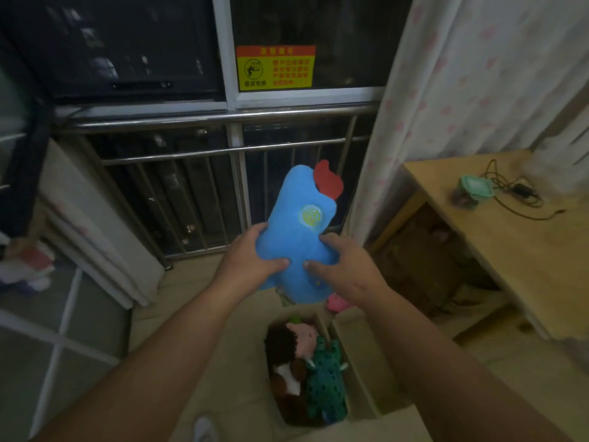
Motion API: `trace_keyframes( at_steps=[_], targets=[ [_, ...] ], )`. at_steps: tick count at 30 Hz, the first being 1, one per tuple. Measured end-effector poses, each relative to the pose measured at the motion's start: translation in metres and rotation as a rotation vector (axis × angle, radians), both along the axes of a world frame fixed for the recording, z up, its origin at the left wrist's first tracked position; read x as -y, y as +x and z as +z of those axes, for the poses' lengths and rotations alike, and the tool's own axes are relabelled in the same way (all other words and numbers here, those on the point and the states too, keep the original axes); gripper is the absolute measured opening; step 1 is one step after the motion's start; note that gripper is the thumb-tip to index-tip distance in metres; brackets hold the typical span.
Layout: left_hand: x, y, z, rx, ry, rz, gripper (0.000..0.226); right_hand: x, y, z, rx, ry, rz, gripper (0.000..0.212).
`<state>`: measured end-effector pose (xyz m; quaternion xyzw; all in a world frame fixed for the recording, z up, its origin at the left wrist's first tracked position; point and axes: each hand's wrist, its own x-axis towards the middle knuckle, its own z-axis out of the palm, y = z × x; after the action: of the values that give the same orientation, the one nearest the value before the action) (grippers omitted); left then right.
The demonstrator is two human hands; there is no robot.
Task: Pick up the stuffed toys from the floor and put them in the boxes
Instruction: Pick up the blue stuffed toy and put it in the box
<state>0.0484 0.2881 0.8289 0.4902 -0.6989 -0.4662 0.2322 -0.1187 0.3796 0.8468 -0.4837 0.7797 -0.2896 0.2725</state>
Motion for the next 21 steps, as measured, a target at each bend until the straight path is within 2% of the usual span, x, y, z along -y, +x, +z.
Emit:
trace_keyframes(
  at_steps=[2,5,9,13,21],
  targets=[
    [-0.032,-0.014,-0.004,-0.016,0.014,0.013,0.08,-0.03,-0.016,-0.003,-0.011,0.009,0.019,0.076],
    [-0.07,-0.036,-0.009,-0.028,0.036,0.017,0.09,-0.069,-0.04,-0.006,-0.008,0.035,0.016,0.086],
    [-0.1,-0.065,-0.017,-0.028,0.053,-0.001,0.1,-0.104,-0.066,-0.006,-0.001,0.042,0.017,0.066],
    [-0.105,-0.097,-0.026,0.02,0.043,-0.034,0.096,-0.12,-0.094,-0.01,0.011,0.03,-0.031,0.053],
    [-0.099,-0.182,-0.059,0.085,0.05,-0.182,0.093,-0.137,-0.159,-0.037,0.015,0.08,-0.179,0.063]
  ],
)
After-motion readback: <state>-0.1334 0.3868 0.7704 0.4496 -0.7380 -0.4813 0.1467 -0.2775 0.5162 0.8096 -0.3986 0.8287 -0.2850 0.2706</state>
